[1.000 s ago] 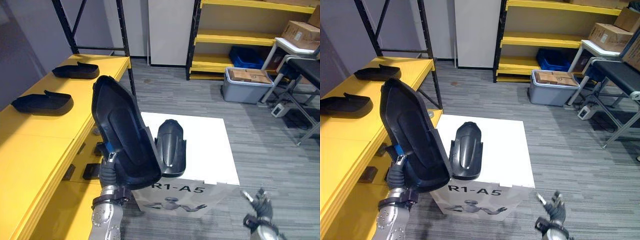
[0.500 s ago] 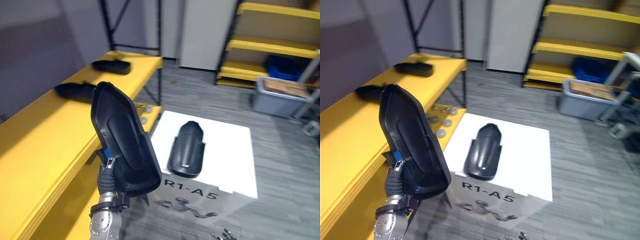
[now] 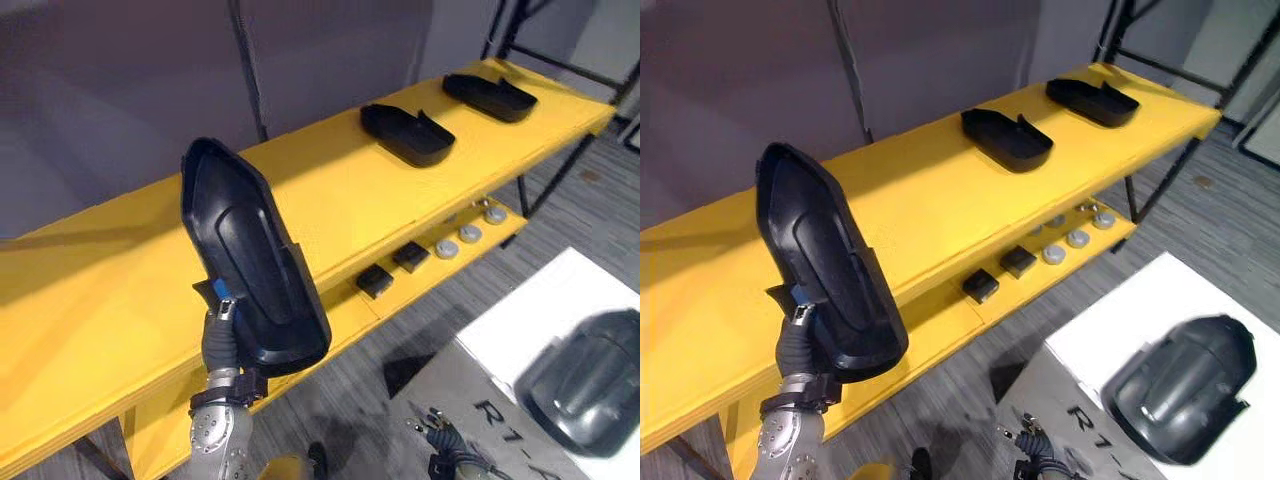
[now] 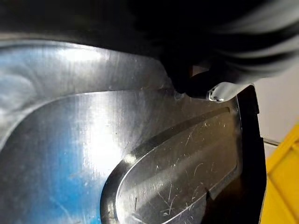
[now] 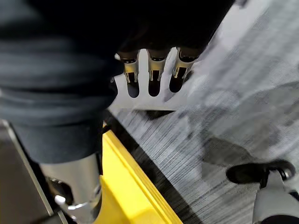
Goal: Walk over and take plastic housings, then place them on the shelf
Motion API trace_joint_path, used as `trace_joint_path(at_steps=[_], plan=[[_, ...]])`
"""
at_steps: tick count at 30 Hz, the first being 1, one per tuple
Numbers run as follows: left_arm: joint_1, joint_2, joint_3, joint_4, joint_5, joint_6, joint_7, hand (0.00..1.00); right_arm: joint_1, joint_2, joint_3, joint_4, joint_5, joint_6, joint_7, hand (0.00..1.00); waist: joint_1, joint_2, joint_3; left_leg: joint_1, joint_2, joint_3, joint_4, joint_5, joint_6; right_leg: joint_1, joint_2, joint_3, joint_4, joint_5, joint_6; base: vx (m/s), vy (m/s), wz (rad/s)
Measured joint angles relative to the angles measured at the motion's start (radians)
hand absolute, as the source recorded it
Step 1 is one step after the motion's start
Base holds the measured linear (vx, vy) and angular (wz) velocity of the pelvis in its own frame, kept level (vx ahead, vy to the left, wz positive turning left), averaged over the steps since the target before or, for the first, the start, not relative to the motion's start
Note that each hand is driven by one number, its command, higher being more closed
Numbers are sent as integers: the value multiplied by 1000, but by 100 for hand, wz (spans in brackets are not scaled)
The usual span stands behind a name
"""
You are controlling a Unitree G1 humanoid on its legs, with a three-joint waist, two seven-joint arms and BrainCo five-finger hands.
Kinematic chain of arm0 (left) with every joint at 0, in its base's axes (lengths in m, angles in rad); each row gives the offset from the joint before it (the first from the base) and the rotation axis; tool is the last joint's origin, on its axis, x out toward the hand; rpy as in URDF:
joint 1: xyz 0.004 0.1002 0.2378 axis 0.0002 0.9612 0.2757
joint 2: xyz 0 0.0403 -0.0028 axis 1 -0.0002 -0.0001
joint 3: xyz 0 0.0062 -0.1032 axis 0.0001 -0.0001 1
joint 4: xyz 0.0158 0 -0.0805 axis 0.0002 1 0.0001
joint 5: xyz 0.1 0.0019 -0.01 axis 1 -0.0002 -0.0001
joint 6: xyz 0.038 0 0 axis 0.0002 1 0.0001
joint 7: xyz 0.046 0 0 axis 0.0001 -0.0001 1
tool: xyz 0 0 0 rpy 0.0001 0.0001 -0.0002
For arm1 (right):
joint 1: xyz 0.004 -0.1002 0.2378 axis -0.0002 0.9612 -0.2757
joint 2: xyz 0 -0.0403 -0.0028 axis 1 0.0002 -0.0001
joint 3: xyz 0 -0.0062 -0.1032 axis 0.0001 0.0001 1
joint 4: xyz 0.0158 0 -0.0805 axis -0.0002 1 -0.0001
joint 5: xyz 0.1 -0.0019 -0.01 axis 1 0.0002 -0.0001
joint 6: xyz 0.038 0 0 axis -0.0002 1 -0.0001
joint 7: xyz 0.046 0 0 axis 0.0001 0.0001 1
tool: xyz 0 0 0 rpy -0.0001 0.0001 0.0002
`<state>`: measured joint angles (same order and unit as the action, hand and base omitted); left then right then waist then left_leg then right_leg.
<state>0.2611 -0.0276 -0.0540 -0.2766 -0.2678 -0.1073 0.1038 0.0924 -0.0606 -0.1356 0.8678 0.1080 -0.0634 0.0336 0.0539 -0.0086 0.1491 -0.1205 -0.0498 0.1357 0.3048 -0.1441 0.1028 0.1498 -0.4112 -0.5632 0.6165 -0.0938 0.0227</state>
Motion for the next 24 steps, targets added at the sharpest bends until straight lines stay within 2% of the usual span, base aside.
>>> trace_joint_path(at_steps=[1, 2, 4, 7, 8, 9, 10, 11, 12, 13, 14, 15, 16, 21, 24], plan=[[-12, 8, -7, 15, 1, -1, 0, 100, 5, 3, 1, -2, 0, 0, 0, 0, -3, 1, 1, 12, -1, -22, -4, -2, -1, -36, 21, 83, 52, -29, 11, 206, 91, 100], [-33, 11, -11, 43, 14, 0, 3, 100, 15, 9, 8, -15, 0, 2, 0, 0, -6, 0, 2, 36, -4, -54, -17, -7, -7, -111, 77, 234, 118, -83, 26, 151, 49, 70], [-45, 11, -18, 67, 25, 0, 13, 100, 28, 21, 33, -43, 0, 2, 0, 0, -15, -4, 4, 75, -14, -89, -32, -7, -8, -199, 148, 380, 105, -140, 42, 164, 34, 67], [-73, 10, -69, 74, 34, 0, 22, 100, 61, 37, 45, -107, 0, 2, 1, 0, -27, -11, 2, 91, -29, -161, -19, -25, -22, -299, 229, 530, -16, -164, 59, 162, -65, 86], [-83, 9, -91, 74, 38, 0, 23, 100, 69, 37, 58, -135, 0, 3, 0, 0, -37, -12, 3, 94, -27, -199, -1, -40, -31, -330, 257, 576, -67, -163, 63, 190, -161, 96], [-92, 7, -109, 75, 42, 0, 24, 100, 81, 43, 67, -159, 0, 2, 0, 0, -39, -17, 3, 98, -24, -227, 25, -61, -56, -340, 273, 607, -122, -161, 65, 188, -185, 91], [-95, 6, -117, 75, 45, 0, 25, 100, 91, 47, 70, -170, 0, 3, 0, 0, -39, -24, -3, 97, -24, -237, 38, -77, -68, -339, 274, 615, -153, -155, 58, 200, -245, 79], [-101, 7, -130, 74, 54, -4, 25, 100, 110, 63, 78, -191, 0, 2, -1, 0, -35, -51, -19, 95, -31, -254, 65, -116, -77, -332, 262, 618, -206, -113, 43, 174, -240, 54], [-101, 6, -131, 75, 57, -7, 25, 100, 116, 73, 83, -191, 0, 3, 0, 0, -34, -67, -29, 94, -34, -257, 78, -133, -82, -328, 252, 610, -216, -68, 60, 235, -339, 58], [-102, -10, -139, 95, 57, -7, 26, 100, 123, 76, 83, -191, 0, 4, 0, 0, -36, -51, -43, 92, 0, -268, 110, -169, -100, -312, 271, 573, -209, -52, 84, 243, -346, 39], [-105, -21, -153, 107, 57, -5, 27, 100, 125, 74, 81, -196, 1, 4, 0, 0, -36, -39, -55, 87, 50, -250, 112, -181, -117, -301, 300, 546, -230, -55, 70, 281, -386, 37], [-118, -20, -167, 112, 57, -5, 29, 100, 123, 74, 81, -202, 1, 4, 0, 0, -38, -26, -62, 89, 83, -231, 96, -172, -127, -293, 313, 529, -241, -56, 60, 273, -338, 32], [-149, -19, -182, 134, 57, -4, 29, 100, 130, 74, 79, -217, 1, 4, -2, 0, -40, -24, -64, 105, 106, -217, 60, -153, -149, -280, 323, 513, -256, -54, 52, 221, -247, 22], [-248, -20, -207, 201, 58, 1, 52, 100, 145, 68, 77, -244, 1, 4, -4, 0, -45, -28, -91, 180, 128, -205, -74, -100, -164, -218, 342, 498, -346, -39, 31, 143, -102, 4], [-331, -16, -190, 290, 57, 3, 90, 100, 150, 77, 80, -230, 1, 4, -2, 0, -44, -31, -111, 195, 130, -190, -113, -79, -171, -196, 349, 502, -417, 1, 23, 78, 33, -7]])
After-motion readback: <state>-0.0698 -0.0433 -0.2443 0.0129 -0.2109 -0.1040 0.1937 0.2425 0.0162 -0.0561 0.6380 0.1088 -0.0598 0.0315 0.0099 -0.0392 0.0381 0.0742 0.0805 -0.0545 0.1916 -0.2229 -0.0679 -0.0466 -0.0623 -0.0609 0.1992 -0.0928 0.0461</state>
